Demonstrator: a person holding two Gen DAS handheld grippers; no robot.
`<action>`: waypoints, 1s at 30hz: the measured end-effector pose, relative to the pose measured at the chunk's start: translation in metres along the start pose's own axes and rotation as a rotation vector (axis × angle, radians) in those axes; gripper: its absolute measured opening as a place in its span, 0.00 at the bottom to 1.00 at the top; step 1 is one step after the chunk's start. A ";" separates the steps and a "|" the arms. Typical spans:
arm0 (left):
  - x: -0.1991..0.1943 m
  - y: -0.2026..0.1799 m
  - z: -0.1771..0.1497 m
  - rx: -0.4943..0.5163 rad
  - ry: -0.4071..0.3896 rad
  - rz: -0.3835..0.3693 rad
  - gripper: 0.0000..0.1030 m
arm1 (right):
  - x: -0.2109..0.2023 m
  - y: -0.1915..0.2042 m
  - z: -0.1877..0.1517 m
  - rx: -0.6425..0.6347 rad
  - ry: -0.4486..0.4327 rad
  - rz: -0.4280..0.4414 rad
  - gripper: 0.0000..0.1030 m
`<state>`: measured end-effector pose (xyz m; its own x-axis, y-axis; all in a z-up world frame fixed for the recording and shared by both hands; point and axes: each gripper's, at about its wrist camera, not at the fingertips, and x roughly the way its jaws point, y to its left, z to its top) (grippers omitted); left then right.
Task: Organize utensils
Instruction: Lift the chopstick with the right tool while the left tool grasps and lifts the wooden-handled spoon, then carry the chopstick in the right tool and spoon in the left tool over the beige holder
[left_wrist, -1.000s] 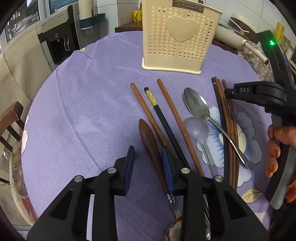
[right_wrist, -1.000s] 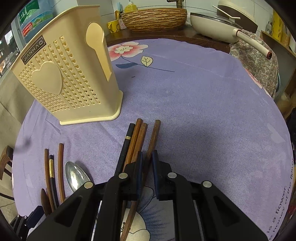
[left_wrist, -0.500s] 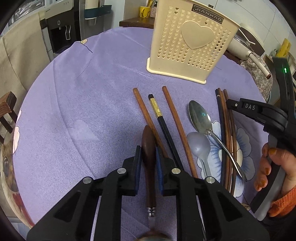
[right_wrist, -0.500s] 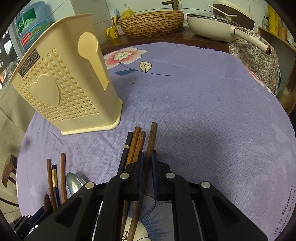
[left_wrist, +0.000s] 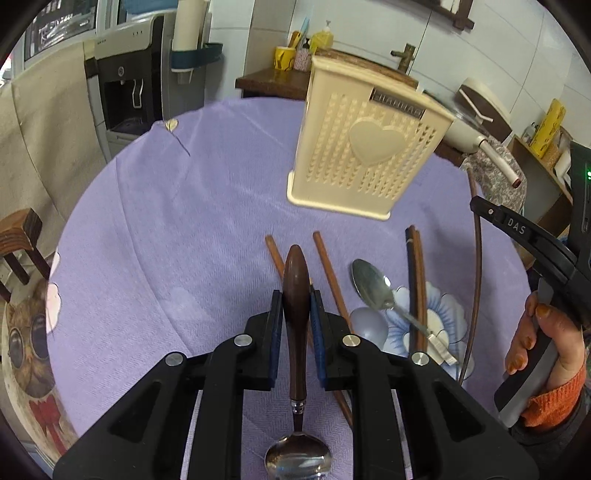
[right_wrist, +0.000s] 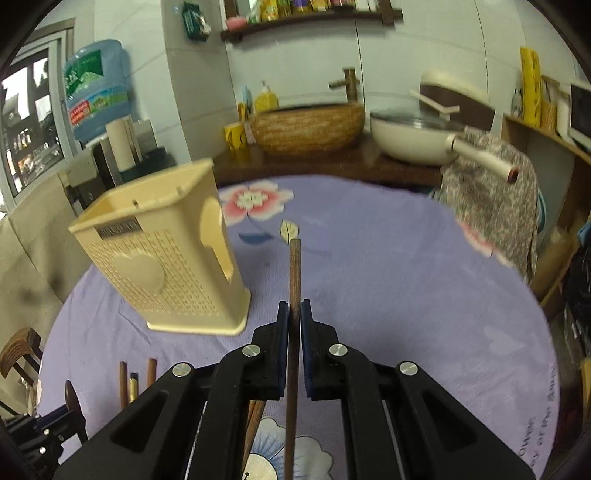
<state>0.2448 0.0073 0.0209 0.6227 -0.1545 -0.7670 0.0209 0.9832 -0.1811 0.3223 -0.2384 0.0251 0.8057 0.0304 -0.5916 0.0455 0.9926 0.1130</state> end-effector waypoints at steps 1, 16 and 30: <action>-0.006 0.000 0.002 0.002 -0.015 -0.003 0.15 | -0.009 0.000 0.004 -0.013 -0.028 0.004 0.07; -0.079 0.004 0.018 0.036 -0.172 0.003 0.15 | -0.105 -0.021 0.028 -0.104 -0.162 0.135 0.07; -0.094 0.006 0.027 0.052 -0.204 -0.001 0.15 | -0.121 -0.025 0.034 -0.091 -0.163 0.191 0.06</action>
<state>0.2075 0.0306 0.1084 0.7683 -0.1382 -0.6250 0.0591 0.9876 -0.1457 0.2440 -0.2708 0.1211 0.8796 0.2061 -0.4288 -0.1639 0.9774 0.1335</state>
